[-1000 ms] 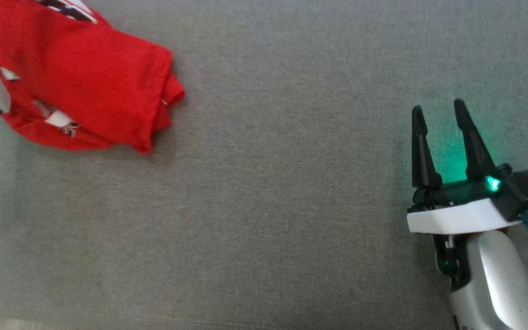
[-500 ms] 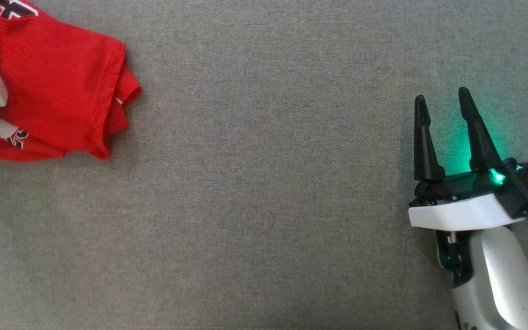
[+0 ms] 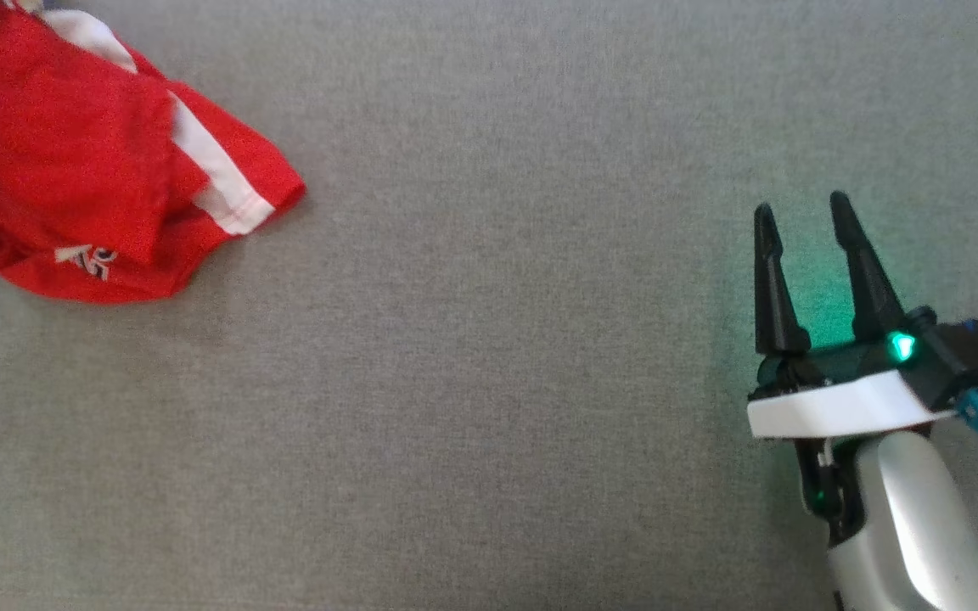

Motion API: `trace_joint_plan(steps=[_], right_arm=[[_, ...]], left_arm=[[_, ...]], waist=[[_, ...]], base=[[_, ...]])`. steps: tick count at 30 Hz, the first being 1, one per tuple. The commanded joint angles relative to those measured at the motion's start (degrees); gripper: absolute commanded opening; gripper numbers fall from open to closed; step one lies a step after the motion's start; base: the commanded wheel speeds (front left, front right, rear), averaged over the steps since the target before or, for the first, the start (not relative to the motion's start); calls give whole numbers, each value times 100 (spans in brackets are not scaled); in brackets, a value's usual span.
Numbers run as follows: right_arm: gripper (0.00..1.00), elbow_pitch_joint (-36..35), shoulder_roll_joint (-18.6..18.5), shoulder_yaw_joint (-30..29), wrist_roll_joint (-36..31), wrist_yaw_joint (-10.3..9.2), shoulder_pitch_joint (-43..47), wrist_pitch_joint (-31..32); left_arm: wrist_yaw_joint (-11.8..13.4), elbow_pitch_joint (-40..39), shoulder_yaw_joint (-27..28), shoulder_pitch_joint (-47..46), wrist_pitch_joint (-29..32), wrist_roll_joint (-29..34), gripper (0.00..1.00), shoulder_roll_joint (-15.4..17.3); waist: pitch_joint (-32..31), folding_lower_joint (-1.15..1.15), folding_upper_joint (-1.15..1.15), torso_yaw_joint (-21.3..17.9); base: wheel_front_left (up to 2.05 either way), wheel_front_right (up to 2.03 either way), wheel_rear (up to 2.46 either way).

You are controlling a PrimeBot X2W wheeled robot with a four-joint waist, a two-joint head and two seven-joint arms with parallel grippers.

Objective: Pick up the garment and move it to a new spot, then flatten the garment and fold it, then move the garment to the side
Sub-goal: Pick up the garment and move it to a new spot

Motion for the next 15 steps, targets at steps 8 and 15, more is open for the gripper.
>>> trace_joint_plan(steps=[8, 15], right_arm=[[100, 190, -12, 335, 382, 44, 262, -79], [100, 172, -12, 484, 599, 44, 280, -86]], left_arm=[[11, -846, -2, -285, -556, -200, 0, 260], [11, -2057, -238, 249, -136, -979, 0, -449]], waist=[[-1011, 1, 0, -18], [-1330, 1, 0, -346]], base=[[0, 0, 0], [0, 0, 0]])
